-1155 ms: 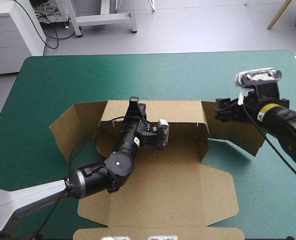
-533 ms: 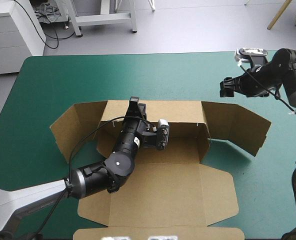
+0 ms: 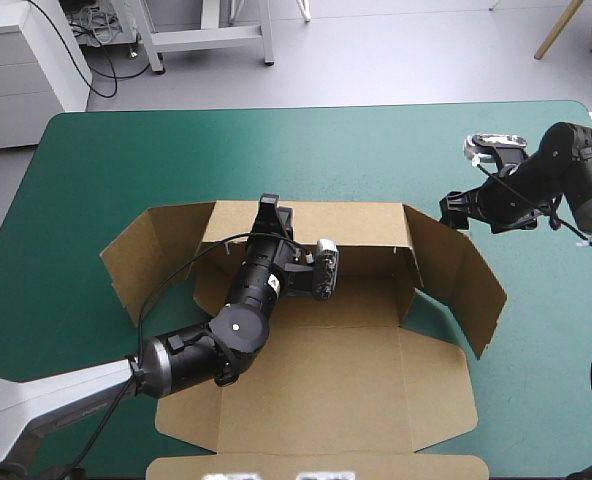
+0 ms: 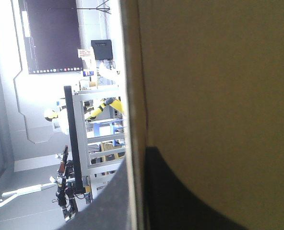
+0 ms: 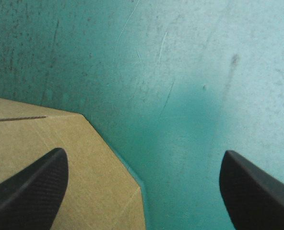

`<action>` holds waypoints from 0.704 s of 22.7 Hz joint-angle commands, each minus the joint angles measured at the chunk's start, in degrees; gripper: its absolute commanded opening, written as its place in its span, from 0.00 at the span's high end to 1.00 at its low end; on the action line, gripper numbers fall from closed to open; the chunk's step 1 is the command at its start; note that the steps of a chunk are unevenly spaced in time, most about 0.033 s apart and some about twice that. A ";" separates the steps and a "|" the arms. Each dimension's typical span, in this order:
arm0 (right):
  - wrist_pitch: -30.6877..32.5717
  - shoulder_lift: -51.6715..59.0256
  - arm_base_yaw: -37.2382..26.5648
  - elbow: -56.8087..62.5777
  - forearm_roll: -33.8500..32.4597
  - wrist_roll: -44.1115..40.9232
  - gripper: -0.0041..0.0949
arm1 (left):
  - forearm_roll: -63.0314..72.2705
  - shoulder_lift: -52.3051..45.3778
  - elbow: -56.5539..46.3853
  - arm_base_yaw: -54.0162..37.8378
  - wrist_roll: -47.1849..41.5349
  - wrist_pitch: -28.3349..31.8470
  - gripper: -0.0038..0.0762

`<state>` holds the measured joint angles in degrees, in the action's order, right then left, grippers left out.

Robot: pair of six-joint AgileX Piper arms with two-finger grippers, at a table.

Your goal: Fold the box

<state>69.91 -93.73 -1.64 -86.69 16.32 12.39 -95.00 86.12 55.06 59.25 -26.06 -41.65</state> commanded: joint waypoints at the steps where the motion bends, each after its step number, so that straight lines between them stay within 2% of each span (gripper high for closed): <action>1: -1.03 4.47 -0.47 -0.11 2.58 1.08 0.17 | -3.05 -2.32 1.56 0.56 -0.70 -2.45 0.96; 7: -1.66 9.48 -0.47 4.33 4.14 1.21 0.17 | -3.05 -2.32 1.56 0.56 -0.70 -2.57 0.96; 12: -9.24 17.51 -0.47 16.37 4.70 2.03 0.17 | -3.05 -2.32 1.56 0.56 -0.70 -2.57 0.96; 16: -13.93 21.81 -0.47 23.90 12.71 13.54 0.17 | -3.05 -2.32 1.56 0.56 -0.70 -2.57 0.96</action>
<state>59.04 -74.82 -1.69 -63.98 23.09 19.42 -94.94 86.12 55.06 59.25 -26.43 -41.71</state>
